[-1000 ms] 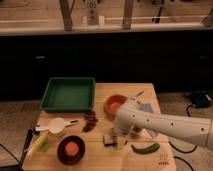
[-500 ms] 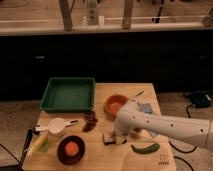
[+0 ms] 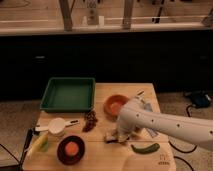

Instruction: Place eraser in tray

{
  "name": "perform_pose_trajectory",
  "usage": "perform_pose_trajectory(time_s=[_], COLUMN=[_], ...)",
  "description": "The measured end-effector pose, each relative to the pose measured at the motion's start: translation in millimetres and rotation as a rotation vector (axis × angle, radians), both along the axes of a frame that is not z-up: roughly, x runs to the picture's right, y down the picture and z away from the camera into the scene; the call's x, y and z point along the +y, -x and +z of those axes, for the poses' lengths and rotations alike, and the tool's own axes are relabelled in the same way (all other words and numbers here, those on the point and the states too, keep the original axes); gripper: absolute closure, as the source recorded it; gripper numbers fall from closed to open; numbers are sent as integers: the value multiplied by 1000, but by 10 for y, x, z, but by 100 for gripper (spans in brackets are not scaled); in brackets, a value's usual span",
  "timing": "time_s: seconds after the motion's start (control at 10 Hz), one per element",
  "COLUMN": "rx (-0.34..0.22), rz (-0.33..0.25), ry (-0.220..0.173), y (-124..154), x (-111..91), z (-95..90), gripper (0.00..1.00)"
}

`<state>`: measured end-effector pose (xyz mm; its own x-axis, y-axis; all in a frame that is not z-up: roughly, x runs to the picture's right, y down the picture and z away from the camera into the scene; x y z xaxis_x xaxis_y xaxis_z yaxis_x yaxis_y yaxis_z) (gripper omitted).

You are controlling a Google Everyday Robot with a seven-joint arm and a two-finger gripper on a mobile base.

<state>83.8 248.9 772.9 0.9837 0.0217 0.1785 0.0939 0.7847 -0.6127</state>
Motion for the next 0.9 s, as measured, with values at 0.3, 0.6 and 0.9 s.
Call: perform_pose_trajectory(time_s=[0.3, 0.6, 0.9], rx=[9, 20, 18], rz=[4, -2, -10], ry=[-18, -28, -39], y=[48, 95, 186], x=[-173, -316, -426], z=[-110, -216, -202], gripper=[100, 100, 100])
